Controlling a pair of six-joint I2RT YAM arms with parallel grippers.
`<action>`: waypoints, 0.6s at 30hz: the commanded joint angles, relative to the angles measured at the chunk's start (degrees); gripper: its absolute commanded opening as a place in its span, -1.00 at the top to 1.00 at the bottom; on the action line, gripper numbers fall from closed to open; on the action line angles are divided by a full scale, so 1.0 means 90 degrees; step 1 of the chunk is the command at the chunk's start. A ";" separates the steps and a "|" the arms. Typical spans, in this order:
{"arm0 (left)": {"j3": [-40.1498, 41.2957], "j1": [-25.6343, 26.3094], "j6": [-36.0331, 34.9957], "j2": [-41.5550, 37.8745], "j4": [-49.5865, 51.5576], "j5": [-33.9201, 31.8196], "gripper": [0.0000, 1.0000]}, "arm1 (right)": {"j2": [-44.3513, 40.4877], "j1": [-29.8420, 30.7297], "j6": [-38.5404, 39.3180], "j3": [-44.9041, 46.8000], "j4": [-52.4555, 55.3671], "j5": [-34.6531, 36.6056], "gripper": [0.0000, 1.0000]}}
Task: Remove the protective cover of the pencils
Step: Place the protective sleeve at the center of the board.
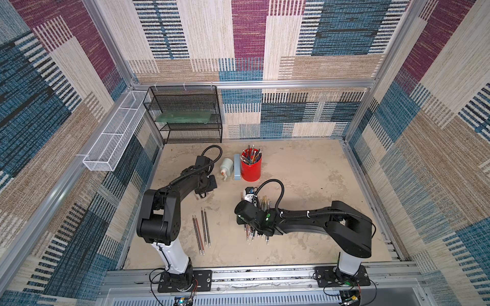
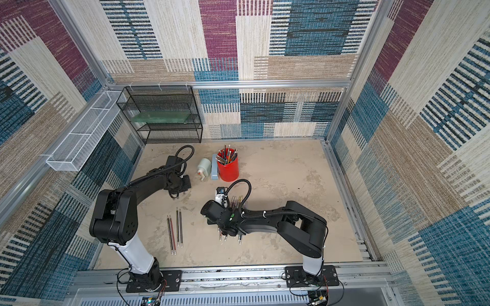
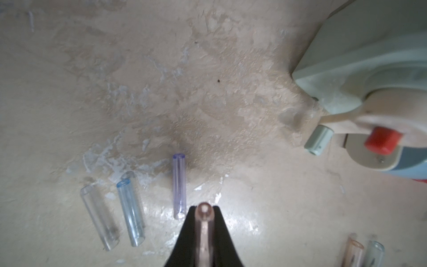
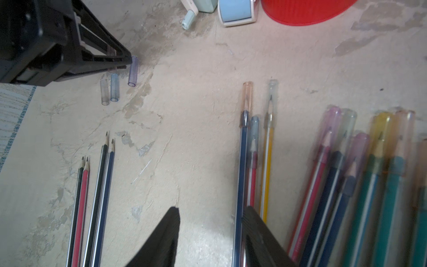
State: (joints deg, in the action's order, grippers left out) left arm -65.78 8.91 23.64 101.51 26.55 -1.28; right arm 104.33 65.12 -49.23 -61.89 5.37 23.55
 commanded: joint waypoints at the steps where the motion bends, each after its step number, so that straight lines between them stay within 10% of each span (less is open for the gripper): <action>1: -0.0134 0.0006 -0.0173 0.0091 0.0214 -0.0053 0.97 | -0.0057 0.0000 0.0003 -0.0024 -0.0224 0.0077 0.01; 18: -0.0680 0.0075 -0.0172 0.0651 0.0713 -0.0169 0.86 | -0.0004 0.0000 -0.0041 0.0064 -0.0381 -0.0039 0.01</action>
State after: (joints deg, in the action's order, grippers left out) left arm -71.46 9.50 23.59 107.24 31.99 -1.72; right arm 104.14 65.12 -49.25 -61.30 3.70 22.96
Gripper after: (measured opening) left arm 0.135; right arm 0.494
